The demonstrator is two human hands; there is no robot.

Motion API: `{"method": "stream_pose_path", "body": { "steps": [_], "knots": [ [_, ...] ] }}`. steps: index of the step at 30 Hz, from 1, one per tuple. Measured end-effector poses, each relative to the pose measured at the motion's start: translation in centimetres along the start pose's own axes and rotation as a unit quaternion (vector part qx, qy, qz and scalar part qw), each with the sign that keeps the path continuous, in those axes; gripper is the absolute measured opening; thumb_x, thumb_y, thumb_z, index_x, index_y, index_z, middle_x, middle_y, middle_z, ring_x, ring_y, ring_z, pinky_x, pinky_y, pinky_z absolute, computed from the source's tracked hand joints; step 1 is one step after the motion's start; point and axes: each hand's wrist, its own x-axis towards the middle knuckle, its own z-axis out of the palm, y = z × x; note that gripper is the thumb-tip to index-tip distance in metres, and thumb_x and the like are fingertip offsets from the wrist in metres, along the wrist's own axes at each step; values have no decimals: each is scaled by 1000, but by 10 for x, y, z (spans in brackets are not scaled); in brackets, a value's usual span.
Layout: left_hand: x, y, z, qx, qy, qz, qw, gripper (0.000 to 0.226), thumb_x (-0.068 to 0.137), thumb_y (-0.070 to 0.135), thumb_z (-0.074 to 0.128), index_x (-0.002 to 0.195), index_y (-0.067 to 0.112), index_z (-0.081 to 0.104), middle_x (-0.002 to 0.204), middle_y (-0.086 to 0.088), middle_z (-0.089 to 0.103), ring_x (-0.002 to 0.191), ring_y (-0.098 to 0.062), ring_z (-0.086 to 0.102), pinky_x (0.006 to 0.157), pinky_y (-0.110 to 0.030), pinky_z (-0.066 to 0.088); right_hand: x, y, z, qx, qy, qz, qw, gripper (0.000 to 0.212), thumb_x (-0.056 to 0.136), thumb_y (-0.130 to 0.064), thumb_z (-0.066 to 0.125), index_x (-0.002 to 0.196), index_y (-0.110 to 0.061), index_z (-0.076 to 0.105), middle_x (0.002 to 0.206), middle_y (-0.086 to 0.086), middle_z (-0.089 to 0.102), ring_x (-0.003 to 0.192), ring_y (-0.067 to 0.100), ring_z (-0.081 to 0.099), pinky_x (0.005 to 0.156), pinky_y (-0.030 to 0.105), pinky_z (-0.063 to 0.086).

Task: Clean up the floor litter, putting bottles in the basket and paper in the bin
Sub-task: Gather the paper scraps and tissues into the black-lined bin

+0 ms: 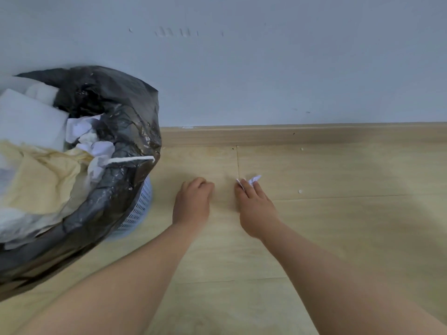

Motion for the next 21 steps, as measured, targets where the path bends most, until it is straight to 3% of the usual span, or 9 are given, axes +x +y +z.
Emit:
{"method": "stream_pose_path", "body": {
  "steps": [2, 4, 5, 7, 10, 13, 14, 19, 21],
  "knots": [
    [-18, 2, 3, -28, 11, -9, 1000, 25, 82, -4, 53, 93, 11, 69, 102, -4, 65, 94, -31, 52, 77, -33, 42, -18, -2, 16, 0, 61, 3, 998, 65, 88, 5, 38, 150, -11, 22, 159, -3, 13, 146, 27, 15, 108, 35, 33],
    [-37, 7, 3, -59, 13, -23, 998, 23, 83, -3, 53, 90, 9, 70, 97, -7, 68, 94, -32, 54, 78, -34, 44, -38, -6, 39, -11, 165, -34, 986, 47, 74, 8, 51, 117, -3, 63, 125, 10, 61, 114, 32, 59, 69, 31, 55],
    [-45, 10, 2, -76, 7, -42, 996, 24, 84, -2, 51, 92, 9, 71, 98, -9, 68, 95, -32, 55, 79, -34, 44, -47, -6, 46, -36, 176, -45, 983, 37, 68, 5, 48, 93, -6, 73, 96, 8, 70, 89, 29, 69, 50, 26, 51],
    [-58, 15, -3, -120, -12, -105, 987, 25, 89, 2, 48, 99, 10, 70, 104, -8, 68, 99, -29, 57, 79, -31, 43, -66, -2, 56, -65, 173, -52, 981, 36, 61, -1, 36, 65, -15, 70, 63, 0, 63, 58, 22, 64, 37, 18, 38],
    [-65, 18, -12, -147, -52, -186, 970, 24, 93, 10, 44, 99, 13, 68, 105, -5, 68, 97, -28, 58, 75, -28, 42, -85, 2, 46, -59, 161, -38, 984, 27, 63, 3, 46, 62, -17, 65, 58, 0, 59, 54, 22, 59, 36, 19, 32],
    [-68, 21, -27, -146, -86, -215, 962, 26, 98, 19, 39, 79, 10, 55, 78, -5, 54, 79, -25, 45, 61, -28, 30, -96, -4, 36, 132, 137, 43, 981, 31, 88, -3, 49, 113, -17, 61, 95, 7, 66, 91, 31, 61, 65, 30, 44],
    [-69, 24, -33, -152, -92, -215, 960, 29, 98, 21, 37, 75, 11, 50, 71, -2, 48, 77, -25, 43, 59, -28, 27, -97, -9, 31, 204, 134, 67, 967, 30, 93, -8, 44, 118, -18, 55, 96, 5, 64, 93, 31, 59, 69, 31, 43],
    [-70, 47, -83, -164, -87, -127, 974, 33, 100, 27, 35, 107, 16, 65, 110, -3, 65, 104, -26, 55, 77, -28, 39, -91, -50, -21, 412, 198, 38, 889, 11, 92, -19, 45, 96, -28, 42, 79, -12, 65, 87, 20, 58, 63, 28, 41],
    [-68, 53, -111, -155, -43, -99, 982, 34, 101, 26, 34, 114, 15, 64, 113, -5, 66, 106, -25, 56, 81, -28, 40, -91, -67, -46, 467, 218, 15, 857, 12, 92, -15, 46, 96, -26, 42, 62, -18, 60, 84, 6, 58, 62, 18, 41]
  ]
}}
